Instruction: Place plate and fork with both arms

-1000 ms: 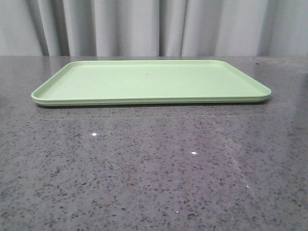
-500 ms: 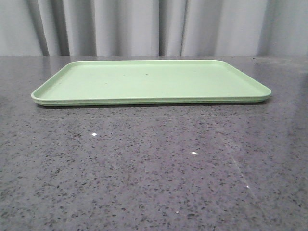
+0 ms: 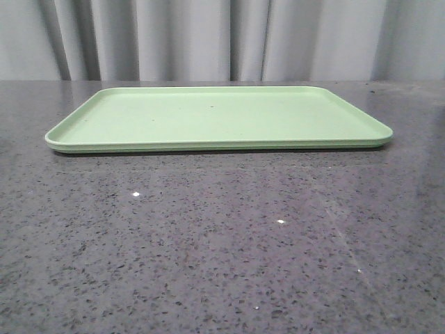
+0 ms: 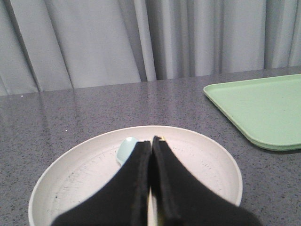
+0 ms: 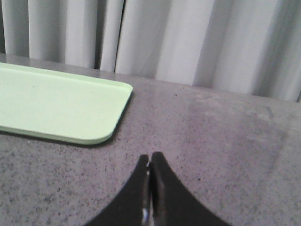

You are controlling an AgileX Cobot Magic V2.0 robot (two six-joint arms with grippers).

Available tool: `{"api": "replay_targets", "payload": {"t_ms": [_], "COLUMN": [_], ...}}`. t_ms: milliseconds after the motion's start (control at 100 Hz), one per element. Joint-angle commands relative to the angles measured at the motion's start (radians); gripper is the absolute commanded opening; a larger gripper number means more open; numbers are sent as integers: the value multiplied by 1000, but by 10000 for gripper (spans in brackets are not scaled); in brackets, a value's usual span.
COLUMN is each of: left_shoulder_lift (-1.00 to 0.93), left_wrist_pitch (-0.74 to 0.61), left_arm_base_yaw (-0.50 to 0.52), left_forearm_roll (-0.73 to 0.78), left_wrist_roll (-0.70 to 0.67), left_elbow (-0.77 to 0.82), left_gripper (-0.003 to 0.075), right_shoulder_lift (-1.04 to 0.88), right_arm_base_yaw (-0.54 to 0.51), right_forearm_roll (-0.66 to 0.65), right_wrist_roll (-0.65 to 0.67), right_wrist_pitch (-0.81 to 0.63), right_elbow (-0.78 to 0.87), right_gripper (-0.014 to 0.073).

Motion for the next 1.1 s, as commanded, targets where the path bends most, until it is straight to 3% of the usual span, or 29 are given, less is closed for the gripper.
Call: {"api": "replay_targets", "payload": {"t_ms": [0, 560, 750, 1090], "left_shoulder_lift": [-11, 394, 482, 486], "left_wrist_pitch": [-11, 627, 763, 790], "left_arm_base_yaw": [-9, -9, -9, -9], "left_forearm_roll": [-27, -107, -114, -114], "left_wrist_roll": [-9, -22, -22, -22], "left_elbow": [-97, -675, -752, -752], "left_gripper": [-20, -20, -20, -20], "right_shoulder_lift": [-18, 340, 433, 448], "right_arm_base_yaw": [-7, -7, -7, -7], "right_forearm_roll": [6, 41, 58, 61], "right_wrist_roll": [-9, -9, -9, -9], "right_wrist_pitch": [-24, 603, 645, 636], "right_elbow": [-102, -624, -717, -717], "right_gripper": [-120, -120, -120, -120]}}
